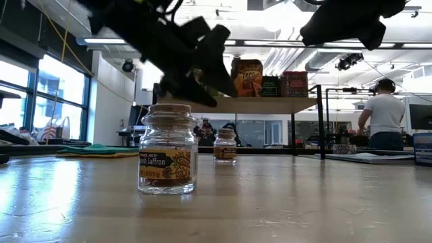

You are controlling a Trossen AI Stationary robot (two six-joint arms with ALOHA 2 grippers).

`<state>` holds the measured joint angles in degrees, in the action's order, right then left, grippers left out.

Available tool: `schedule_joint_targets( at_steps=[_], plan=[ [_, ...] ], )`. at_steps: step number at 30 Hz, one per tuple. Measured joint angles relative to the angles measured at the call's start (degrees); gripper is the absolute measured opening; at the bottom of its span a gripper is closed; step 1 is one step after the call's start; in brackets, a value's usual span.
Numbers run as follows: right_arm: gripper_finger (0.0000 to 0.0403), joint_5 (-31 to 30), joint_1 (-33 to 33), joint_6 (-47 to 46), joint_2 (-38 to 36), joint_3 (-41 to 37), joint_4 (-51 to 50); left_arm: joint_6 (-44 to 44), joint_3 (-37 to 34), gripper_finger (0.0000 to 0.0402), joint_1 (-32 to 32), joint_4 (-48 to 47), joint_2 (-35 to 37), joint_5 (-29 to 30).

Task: Shelf spices
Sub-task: Put the brown seasoning bottle on the shelf

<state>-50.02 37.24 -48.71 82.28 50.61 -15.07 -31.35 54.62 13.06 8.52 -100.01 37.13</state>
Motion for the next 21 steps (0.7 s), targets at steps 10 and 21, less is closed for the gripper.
schedule_joint_targets(
  at_steps=[10, 21],
  plan=[
    [0.0076, -2.10, -0.50, -0.30, 0.00, 0.00, -0.45, -0.23, -0.04, 0.0284, -3.84, 4.17, -6.14, -1.01],
    [0.0076, -2.10, -0.49, -0.01, 0.00, 0.00, -0.49, -0.07, 0.28, 0.0265, -7.21, 3.17, -7.18, -8.13]
  ],
)
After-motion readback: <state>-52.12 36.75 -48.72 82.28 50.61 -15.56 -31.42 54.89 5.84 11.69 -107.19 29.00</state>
